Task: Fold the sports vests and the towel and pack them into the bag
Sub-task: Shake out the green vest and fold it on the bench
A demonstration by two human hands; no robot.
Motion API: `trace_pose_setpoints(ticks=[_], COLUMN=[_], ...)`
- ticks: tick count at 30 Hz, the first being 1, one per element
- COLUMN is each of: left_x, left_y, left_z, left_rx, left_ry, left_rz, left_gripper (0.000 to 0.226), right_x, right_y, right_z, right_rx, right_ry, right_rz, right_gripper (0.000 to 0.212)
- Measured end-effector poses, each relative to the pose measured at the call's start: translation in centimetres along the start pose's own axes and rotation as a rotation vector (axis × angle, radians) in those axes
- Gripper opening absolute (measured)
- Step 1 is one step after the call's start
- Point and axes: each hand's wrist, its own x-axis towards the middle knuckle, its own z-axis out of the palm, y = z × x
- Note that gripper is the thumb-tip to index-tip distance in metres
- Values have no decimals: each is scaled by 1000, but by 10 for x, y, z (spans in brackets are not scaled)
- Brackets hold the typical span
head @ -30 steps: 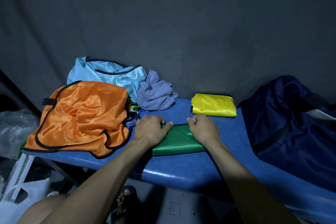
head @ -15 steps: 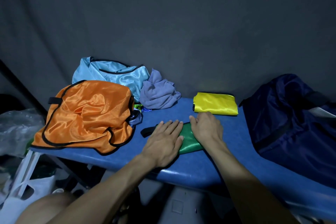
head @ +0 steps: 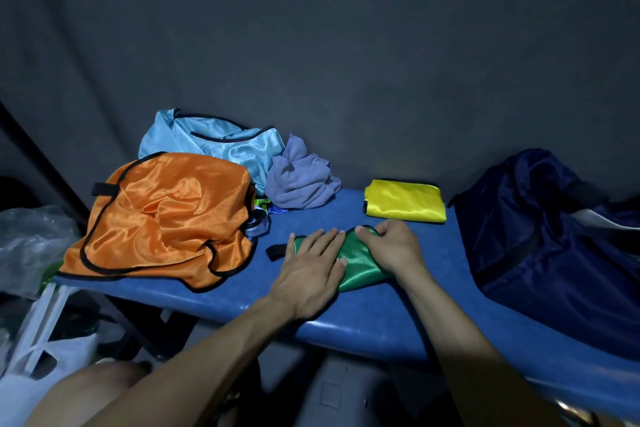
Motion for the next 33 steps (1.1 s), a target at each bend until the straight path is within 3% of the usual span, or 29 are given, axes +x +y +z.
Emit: trace_pose_setpoints(ticks=[3,5,9,11,14,17,20,24,29,31,33], left_x=[5,14,22,23,25,25,23,19,20,21,22], left_y=[-11,-31,-66,-71,-68,-66,-61,-55,-55,-49,-42], left_z=[-23,-48,-70,-62,-58,-63,-71,-76,-78,-78,-73], left_rx=[-254,-254,-155,-230,-283,-355,-572,-773,-331,-368,-547], left_ry=[73,148,-136,-169,-115,-8,35,-47,34,61,59], left_rz=[28,-40,-189,-178,-168,-166,-176,-244,-72,-67,-130], left_gripper=[53,47,36,22,8,9,10,5,10,11,20], right_x=[1,-2,-12,-13,-14,-14,-8,-1,1,1,2], right_y=[5,6,2,-4,-19,-26,-24,-20,-17,-16,-16], right_z=[0,2,4,8,21,32,35,31,24,23,20], right_rx=[86,-22,-530,-629,-465,-301,-176,92,212,284,340], right_ry=[5,13,185,224,-32,-243,-257,-268,-309,-318,-328], right_rz=[-24,-74,-309,-535,-727,-682,-640,-630,-627,-619,-610], right_gripper=[35,35,32,33,44,43,27,8,6,4,3])
